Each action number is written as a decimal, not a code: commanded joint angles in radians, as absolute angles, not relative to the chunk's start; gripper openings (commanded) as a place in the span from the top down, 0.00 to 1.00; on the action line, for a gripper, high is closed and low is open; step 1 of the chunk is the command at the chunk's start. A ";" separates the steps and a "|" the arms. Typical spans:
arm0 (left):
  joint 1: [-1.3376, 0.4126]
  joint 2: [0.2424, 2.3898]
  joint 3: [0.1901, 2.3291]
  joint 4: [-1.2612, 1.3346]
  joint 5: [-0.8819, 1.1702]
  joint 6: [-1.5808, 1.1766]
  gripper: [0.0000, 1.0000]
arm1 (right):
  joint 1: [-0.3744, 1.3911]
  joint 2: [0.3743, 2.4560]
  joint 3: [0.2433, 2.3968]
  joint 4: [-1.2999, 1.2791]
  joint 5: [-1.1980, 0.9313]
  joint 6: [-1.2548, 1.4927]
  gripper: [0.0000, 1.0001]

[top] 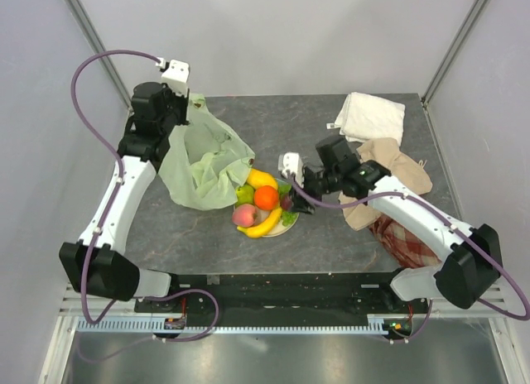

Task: Take the fake fruits out of the plastic bag
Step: Place the fake fruit on the plate.

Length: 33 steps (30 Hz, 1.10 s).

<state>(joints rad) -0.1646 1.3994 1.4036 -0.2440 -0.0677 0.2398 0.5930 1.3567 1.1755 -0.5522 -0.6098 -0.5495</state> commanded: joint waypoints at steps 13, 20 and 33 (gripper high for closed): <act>-0.132 1.186 1.267 -0.202 -0.041 0.202 0.98 | 0.821 1.423 1.002 -0.578 -0.450 -0.851 0.54; -0.126 1.163 1.230 -0.206 -0.035 0.193 0.98 | 0.844 1.506 1.037 -0.523 -0.431 -0.856 0.54; -0.109 1.161 1.213 -0.213 -0.014 0.175 0.98 | 0.867 1.615 1.062 -0.474 -0.400 -0.870 0.54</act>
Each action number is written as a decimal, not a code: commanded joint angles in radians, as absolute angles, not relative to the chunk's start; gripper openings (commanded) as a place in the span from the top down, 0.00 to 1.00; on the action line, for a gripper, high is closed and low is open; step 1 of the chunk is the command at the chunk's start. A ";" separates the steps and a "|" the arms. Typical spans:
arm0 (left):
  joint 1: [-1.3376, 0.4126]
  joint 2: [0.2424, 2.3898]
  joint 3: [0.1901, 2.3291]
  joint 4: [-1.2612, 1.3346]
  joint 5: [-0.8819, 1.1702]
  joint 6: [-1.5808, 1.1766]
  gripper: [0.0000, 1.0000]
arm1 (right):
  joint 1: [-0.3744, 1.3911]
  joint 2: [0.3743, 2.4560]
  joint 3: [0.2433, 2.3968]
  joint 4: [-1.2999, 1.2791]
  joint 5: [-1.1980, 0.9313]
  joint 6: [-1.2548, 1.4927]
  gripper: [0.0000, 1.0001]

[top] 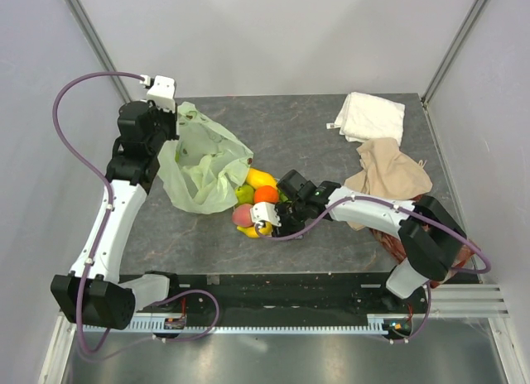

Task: Take the fake fruits out of the plastic bag
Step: Place the fake fruit on the plate.

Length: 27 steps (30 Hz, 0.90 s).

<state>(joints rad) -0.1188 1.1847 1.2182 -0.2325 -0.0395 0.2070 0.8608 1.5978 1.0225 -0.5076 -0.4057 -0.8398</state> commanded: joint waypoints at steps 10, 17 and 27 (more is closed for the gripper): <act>-0.104 1.190 1.224 -0.213 0.023 0.155 0.98 | 0.867 1.644 1.080 -0.451 -0.374 -0.864 0.54; -0.104 1.195 1.224 -0.219 0.041 0.147 0.98 | 0.867 1.655 1.060 -0.423 -0.341 -0.854 0.50; -0.104 1.204 1.239 -0.225 0.061 0.141 0.98 | 0.868 1.651 1.054 -0.403 -0.318 -0.841 0.35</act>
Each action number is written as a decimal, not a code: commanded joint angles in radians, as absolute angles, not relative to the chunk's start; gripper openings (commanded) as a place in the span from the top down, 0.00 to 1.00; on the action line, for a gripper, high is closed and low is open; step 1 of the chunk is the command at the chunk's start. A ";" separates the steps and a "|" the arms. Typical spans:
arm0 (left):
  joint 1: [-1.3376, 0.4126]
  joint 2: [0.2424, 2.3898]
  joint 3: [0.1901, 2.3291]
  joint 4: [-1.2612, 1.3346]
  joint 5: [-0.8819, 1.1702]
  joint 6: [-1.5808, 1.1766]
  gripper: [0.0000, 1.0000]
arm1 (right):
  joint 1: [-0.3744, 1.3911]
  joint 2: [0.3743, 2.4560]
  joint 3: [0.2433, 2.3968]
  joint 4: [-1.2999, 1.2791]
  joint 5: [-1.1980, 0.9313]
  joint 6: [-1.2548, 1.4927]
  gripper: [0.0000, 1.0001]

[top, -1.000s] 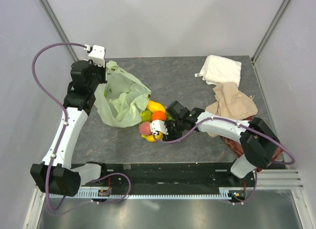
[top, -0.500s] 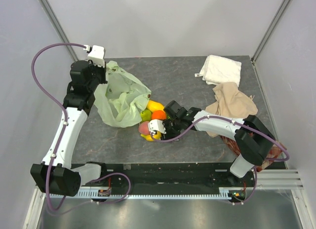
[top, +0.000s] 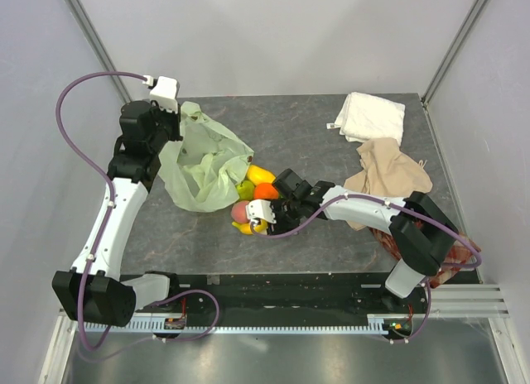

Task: Take the fake fruits out of the plastic bag
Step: Place the fake fruit on the plate.

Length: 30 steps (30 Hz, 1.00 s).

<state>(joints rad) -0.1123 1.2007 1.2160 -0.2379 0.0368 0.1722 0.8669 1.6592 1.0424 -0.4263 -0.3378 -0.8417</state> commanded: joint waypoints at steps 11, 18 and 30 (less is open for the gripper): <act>-0.104 1.209 1.247 -0.229 0.080 0.130 0.98 | 0.867 1.583 1.023 -0.425 -0.318 -0.827 0.02; -0.098 1.216 1.284 -0.226 0.071 0.103 0.98 | 0.868 1.531 1.077 -0.508 -0.341 -0.795 0.02; -0.051 1.198 1.397 -0.264 0.112 0.086 0.98 | 0.818 1.390 1.146 -0.652 -0.350 -0.735 0.02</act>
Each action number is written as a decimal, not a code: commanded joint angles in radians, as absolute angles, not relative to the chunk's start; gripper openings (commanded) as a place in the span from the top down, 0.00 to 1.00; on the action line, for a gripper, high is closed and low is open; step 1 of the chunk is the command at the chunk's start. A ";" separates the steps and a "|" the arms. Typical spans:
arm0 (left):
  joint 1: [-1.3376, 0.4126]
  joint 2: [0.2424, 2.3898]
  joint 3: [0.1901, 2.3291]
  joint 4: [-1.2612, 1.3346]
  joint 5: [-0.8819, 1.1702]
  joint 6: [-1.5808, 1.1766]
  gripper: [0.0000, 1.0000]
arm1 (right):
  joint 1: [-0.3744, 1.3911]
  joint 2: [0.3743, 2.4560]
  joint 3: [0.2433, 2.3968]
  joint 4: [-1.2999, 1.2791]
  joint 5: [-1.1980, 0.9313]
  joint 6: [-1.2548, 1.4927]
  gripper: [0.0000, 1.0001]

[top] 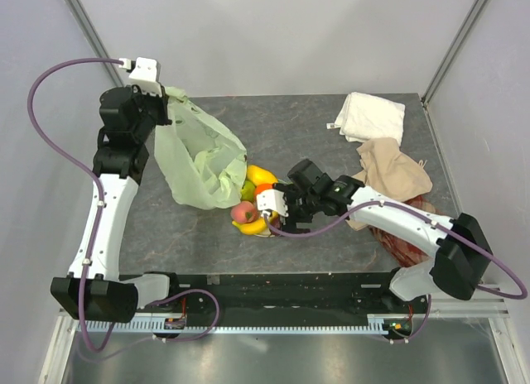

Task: Take the fake fruits out of the plastic bag
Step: Place the fake fruit on the plate, then adjust the plastic bag at the center of the board.

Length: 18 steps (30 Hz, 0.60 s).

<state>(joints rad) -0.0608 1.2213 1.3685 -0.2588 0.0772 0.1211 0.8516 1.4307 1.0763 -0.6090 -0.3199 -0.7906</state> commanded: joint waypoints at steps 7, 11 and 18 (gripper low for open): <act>-0.002 1.204 1.454 -0.244 0.063 0.074 0.98 | 0.675 1.468 1.326 -0.629 -0.434 -0.578 0.02; 0.048 1.223 1.511 -0.242 0.046 0.029 0.98 | 0.615 1.534 1.416 -0.598 -0.459 -0.523 0.02; 0.058 1.236 1.508 -0.244 0.067 -0.031 0.98 | 0.566 1.646 1.502 -0.542 -0.476 -0.422 0.02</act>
<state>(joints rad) 0.0509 1.2251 1.4864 -0.2649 0.0616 0.0444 0.5774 1.6047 1.4460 -0.5900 -0.4385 -0.5049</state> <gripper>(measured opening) 0.022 0.982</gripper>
